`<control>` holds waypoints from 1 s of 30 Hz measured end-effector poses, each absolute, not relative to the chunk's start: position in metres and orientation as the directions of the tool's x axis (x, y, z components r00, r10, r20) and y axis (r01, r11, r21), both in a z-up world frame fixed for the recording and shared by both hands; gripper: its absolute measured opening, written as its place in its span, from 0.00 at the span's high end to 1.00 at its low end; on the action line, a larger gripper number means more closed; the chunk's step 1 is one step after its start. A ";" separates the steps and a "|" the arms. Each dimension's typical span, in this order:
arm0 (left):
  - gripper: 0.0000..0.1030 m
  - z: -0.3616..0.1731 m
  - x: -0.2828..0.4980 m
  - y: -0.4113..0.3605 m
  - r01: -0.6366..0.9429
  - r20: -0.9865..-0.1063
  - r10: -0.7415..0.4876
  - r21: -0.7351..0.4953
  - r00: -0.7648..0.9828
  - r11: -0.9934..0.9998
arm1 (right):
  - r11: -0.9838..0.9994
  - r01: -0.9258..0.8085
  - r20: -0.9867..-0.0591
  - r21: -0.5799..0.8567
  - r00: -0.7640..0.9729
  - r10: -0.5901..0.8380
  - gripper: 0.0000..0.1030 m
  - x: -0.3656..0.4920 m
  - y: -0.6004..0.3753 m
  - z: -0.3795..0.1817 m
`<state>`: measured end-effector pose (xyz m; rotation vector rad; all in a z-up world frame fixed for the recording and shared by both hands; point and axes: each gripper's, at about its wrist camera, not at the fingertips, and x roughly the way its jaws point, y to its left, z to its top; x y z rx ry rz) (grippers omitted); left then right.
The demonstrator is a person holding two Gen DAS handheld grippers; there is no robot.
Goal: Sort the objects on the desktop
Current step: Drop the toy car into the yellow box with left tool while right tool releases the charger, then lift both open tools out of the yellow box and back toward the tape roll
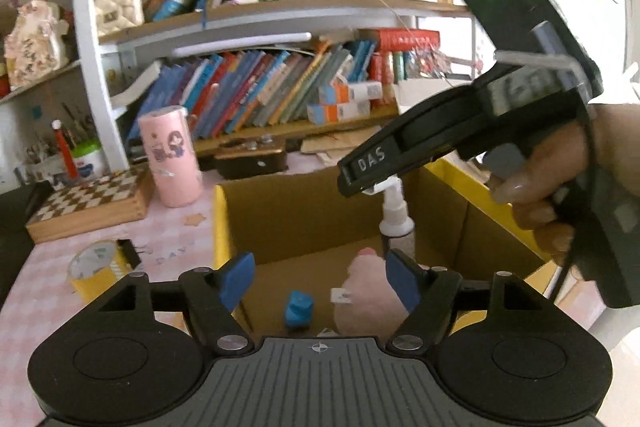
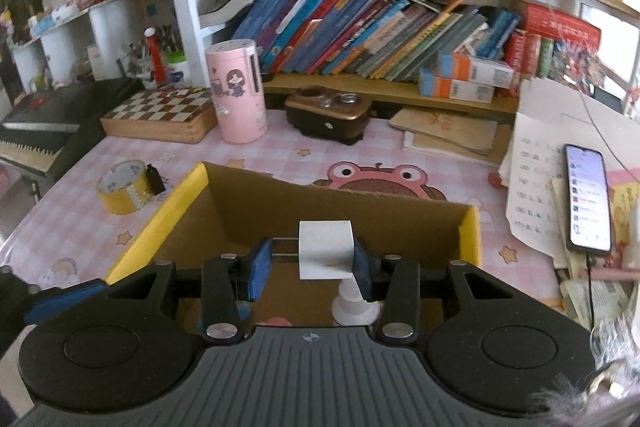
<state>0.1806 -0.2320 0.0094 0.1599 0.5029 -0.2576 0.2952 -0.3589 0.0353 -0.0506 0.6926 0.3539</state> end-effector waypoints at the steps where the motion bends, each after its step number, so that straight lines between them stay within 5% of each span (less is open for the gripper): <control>1: 0.27 0.011 0.177 -0.230 0.269 -0.489 -0.193 0.090 0.851 0.959 | 0.937 -0.344 -0.636 0.068 0.709 0.306 0.61 0.297 -0.356 0.034; 15: 0.24 0.021 0.163 -0.206 0.180 -0.457 -0.133 0.059 0.879 0.982 | 0.933 -0.355 -0.749 0.053 0.604 0.272 0.61 0.320 -0.330 -0.001; 30: 0.17 0.029 0.145 -0.187 0.159 -0.415 -0.134 0.026 0.900 0.987 | 0.958 -0.270 -0.647 0.096 0.714 0.267 0.53 0.263 -0.359 0.036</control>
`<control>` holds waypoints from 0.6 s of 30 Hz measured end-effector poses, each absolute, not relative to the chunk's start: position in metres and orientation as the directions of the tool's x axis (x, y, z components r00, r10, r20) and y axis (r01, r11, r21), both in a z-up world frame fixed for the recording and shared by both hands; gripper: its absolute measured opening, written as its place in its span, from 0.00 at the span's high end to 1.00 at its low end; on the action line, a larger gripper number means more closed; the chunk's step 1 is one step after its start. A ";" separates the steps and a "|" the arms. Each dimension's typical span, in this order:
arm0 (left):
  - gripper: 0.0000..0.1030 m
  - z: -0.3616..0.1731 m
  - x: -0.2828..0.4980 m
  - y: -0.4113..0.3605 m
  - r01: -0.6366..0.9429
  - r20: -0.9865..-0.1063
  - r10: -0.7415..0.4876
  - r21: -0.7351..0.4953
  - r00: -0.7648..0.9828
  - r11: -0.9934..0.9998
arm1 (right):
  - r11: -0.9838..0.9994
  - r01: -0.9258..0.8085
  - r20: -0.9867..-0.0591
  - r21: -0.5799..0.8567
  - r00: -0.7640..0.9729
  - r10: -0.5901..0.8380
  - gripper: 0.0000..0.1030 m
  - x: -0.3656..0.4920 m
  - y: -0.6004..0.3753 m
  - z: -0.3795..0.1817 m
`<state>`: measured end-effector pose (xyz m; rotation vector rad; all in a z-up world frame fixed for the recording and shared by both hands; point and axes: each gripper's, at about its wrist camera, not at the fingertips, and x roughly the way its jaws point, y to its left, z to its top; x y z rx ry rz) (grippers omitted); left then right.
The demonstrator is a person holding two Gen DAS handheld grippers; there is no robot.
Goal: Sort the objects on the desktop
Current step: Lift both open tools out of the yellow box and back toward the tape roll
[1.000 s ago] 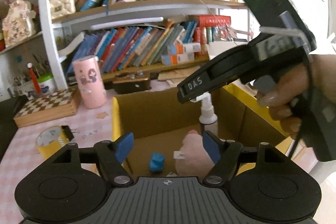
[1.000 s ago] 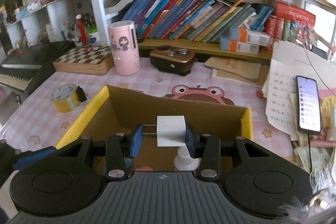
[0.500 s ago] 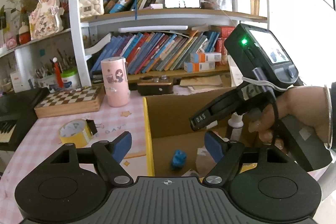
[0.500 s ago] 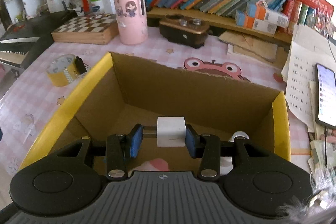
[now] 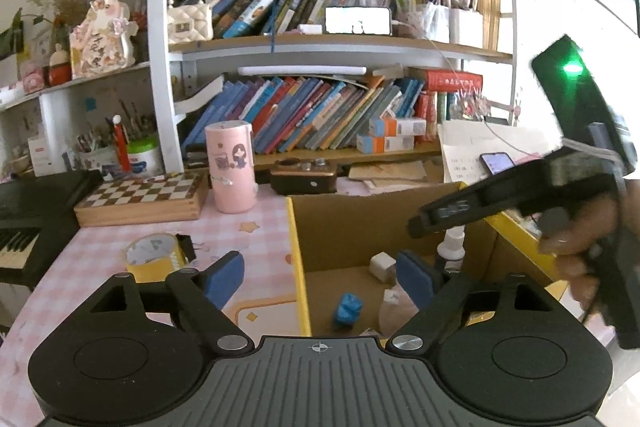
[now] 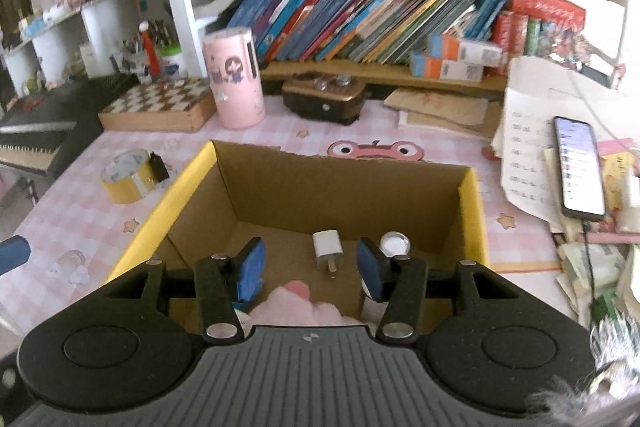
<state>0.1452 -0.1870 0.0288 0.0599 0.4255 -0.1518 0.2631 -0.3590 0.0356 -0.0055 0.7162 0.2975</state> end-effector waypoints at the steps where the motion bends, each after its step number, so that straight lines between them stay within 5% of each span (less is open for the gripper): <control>1: 0.16 0.030 0.143 -0.185 0.157 -0.415 -0.133 0.025 0.900 0.987 | 0.961 -0.259 -0.637 0.100 0.725 0.262 0.53 0.257 -0.361 0.038; 11: 0.06 0.035 0.113 -0.162 0.152 -0.369 -0.119 0.061 0.922 0.987 | 0.995 -0.075 -0.506 0.067 0.857 0.098 0.42 0.168 -0.379 0.057; 18: 0.06 0.028 0.094 -0.142 0.181 -0.388 -0.143 0.062 0.911 0.982 | 0.998 0.047 -0.500 0.047 0.866 -0.017 0.42 0.116 -0.375 0.043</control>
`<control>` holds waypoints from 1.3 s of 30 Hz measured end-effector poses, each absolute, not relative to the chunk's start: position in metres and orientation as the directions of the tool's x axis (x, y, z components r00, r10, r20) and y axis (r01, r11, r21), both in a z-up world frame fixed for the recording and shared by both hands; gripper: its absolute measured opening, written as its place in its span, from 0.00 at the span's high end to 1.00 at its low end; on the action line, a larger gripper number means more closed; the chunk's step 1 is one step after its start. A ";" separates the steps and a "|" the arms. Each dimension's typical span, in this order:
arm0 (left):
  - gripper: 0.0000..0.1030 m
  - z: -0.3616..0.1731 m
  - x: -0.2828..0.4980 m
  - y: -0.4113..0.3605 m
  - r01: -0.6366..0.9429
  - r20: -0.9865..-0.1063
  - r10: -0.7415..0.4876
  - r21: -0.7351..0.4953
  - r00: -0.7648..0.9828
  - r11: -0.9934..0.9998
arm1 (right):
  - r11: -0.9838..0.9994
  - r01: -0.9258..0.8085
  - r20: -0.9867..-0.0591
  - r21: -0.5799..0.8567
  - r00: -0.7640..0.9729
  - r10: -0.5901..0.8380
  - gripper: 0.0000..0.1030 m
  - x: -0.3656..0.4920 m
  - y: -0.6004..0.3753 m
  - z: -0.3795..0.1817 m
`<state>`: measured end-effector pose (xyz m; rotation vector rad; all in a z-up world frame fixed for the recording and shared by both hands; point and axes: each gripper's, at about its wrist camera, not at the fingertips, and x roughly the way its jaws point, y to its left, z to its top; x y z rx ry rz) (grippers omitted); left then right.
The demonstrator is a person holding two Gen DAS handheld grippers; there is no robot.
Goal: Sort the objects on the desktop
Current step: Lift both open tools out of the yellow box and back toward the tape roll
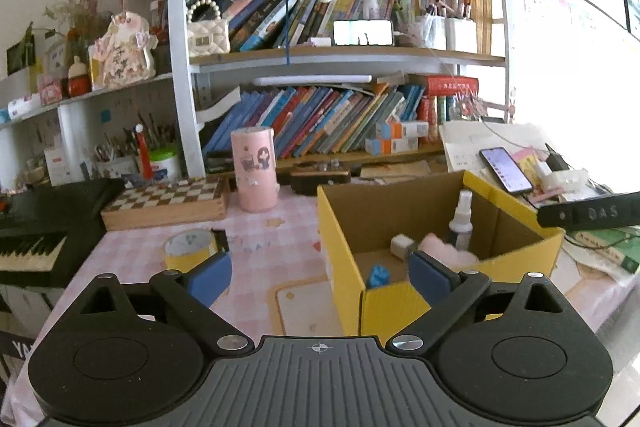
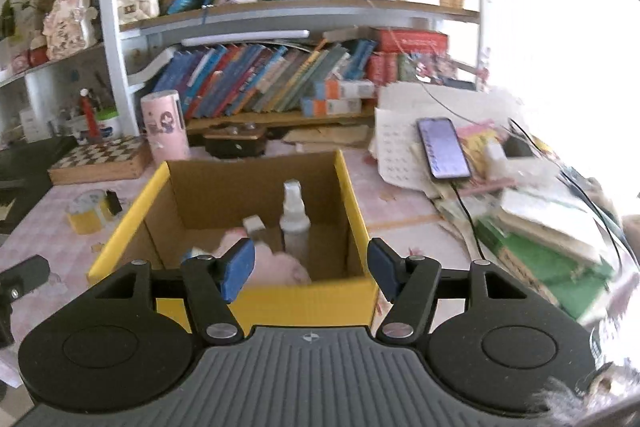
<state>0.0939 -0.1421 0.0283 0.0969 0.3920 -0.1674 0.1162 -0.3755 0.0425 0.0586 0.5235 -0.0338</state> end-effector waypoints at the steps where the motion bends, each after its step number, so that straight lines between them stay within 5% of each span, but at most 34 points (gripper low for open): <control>1: 0.06 0.027 0.091 -0.139 0.188 -0.391 -0.150 0.060 0.908 0.980 | 0.997 0.060 -0.506 0.047 0.862 -0.027 0.42 0.110 -0.373 0.039; 21: 0.06 0.004 0.045 -0.067 0.270 -0.486 -0.192 0.096 0.853 0.958 | 0.982 0.149 -0.617 0.119 0.786 -0.044 0.38 0.030 -0.275 -0.001; 39: 0.06 -0.011 0.021 -0.009 0.316 -0.543 -0.213 0.103 0.813 0.943 | 0.992 0.050 -0.670 0.116 0.741 0.041 0.36 0.003 -0.191 -0.018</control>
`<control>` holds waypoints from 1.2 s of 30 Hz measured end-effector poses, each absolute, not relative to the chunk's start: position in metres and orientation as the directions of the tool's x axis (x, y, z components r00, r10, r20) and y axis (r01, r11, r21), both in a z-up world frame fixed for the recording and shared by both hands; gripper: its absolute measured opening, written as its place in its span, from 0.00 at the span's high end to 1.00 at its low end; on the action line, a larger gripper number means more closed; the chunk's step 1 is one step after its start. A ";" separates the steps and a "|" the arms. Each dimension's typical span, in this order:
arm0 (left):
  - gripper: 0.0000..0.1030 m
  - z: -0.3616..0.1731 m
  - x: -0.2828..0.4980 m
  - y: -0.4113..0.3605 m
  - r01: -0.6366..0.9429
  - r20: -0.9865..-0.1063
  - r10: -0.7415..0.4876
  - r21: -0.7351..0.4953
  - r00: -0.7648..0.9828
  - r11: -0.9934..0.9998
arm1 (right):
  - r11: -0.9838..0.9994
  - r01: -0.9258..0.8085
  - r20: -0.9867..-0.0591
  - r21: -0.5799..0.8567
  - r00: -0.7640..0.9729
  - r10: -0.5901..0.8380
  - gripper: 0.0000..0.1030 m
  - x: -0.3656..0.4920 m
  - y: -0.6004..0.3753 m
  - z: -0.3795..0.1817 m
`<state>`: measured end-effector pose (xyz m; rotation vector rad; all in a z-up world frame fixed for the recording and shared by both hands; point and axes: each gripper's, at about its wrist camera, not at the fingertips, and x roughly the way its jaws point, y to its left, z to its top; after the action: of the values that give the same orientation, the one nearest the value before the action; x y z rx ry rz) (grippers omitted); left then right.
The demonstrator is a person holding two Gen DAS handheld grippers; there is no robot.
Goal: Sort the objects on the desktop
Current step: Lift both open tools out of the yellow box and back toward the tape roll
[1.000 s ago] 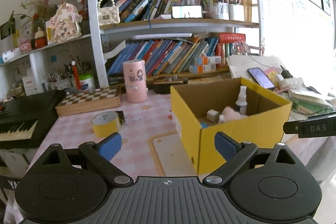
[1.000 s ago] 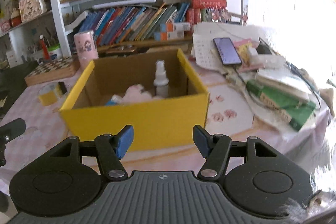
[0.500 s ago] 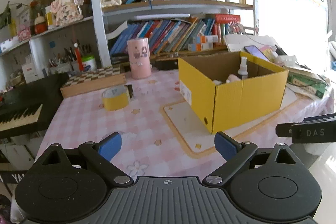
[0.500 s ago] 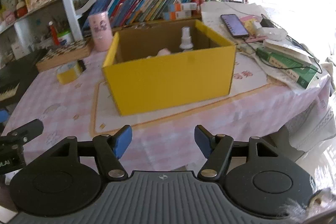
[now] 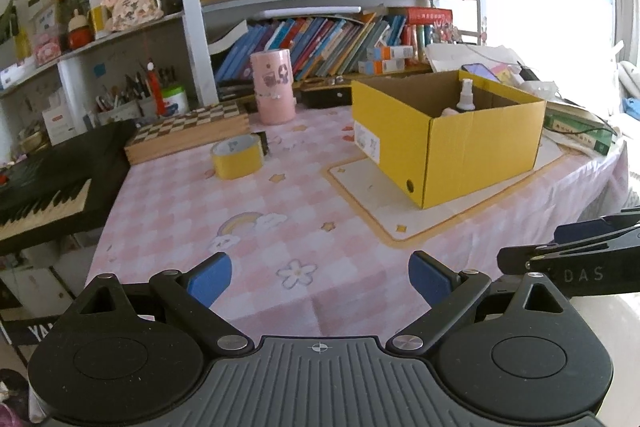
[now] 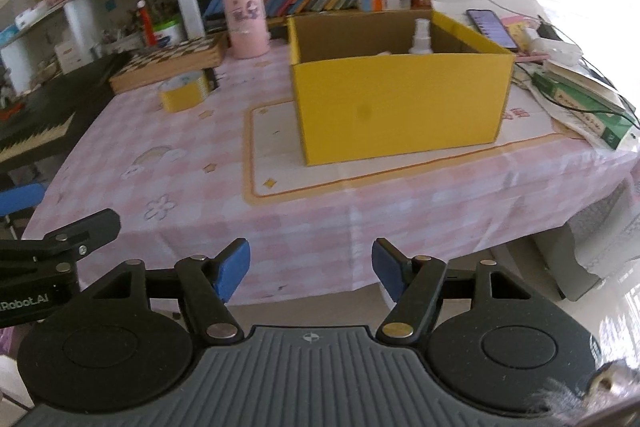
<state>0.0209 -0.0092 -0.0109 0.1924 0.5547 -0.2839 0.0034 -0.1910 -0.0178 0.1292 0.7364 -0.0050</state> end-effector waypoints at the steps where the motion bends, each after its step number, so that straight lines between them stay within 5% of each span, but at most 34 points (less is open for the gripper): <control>1: 0.06 -0.012 0.019 -0.005 0.312 -0.544 -0.209 0.103 0.813 0.945 | 0.993 0.041 -0.672 0.114 0.739 0.046 0.36 0.003 -0.187 -0.018; 36: 0.06 -0.015 0.054 0.066 0.111 -0.542 -0.045 0.090 0.839 0.990 | 0.975 -0.215 -0.662 0.056 0.723 0.197 0.32 0.067 -0.100 -0.015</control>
<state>0.0536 0.0659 -0.0152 0.1191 0.5697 -0.0822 0.0669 -0.0996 -0.0148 -0.0257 0.7276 0.2278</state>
